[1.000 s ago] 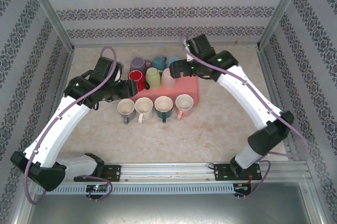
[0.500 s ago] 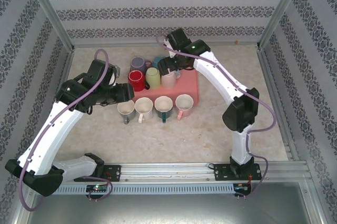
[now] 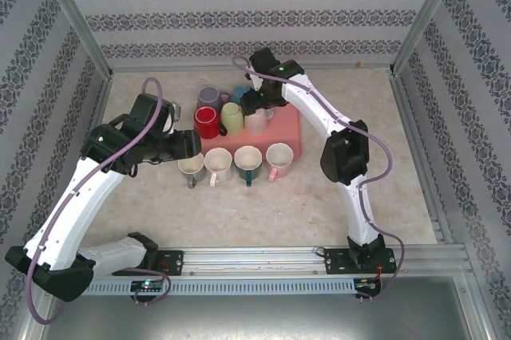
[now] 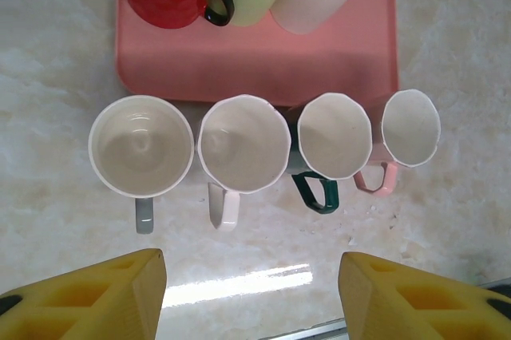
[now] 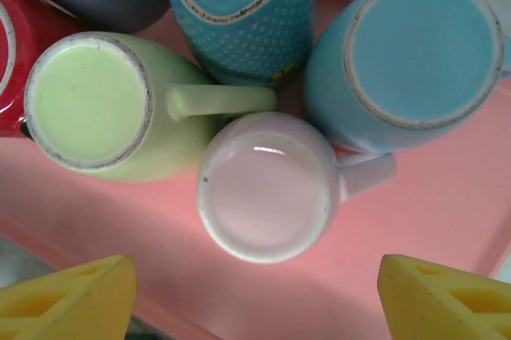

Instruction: Turn the mug right side up

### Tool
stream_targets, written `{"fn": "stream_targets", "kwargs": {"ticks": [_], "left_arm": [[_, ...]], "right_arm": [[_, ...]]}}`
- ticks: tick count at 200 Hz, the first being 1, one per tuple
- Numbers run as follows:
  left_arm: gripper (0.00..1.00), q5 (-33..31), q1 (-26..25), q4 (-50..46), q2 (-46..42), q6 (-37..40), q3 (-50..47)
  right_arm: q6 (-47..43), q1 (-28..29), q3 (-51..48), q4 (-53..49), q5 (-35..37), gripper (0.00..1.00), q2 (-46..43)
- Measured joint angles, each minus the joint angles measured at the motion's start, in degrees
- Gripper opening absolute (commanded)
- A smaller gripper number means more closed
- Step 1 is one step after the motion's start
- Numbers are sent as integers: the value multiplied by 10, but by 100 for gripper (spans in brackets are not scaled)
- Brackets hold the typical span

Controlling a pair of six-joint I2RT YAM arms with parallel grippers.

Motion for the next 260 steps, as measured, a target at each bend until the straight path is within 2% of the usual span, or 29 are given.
{"fn": "stream_targets", "kwargs": {"ticks": [62, 133, 236, 260], "left_arm": [[60, 0, 0, -1, 0, 5, -15], [60, 1, 0, 0, 3, 7, -16], [60, 2, 0, 1, 6, 7, -23], [60, 2, 0, 1, 6, 7, -23]], "right_arm": [[0, 0, 43, -4, -8, 80, 57], [0, -1, 46, -5, -18, 80, 67], [-3, 26, -83, 1, -33, 80, -28], [-19, 33, -87, 1, -12, 88, -49]]}}
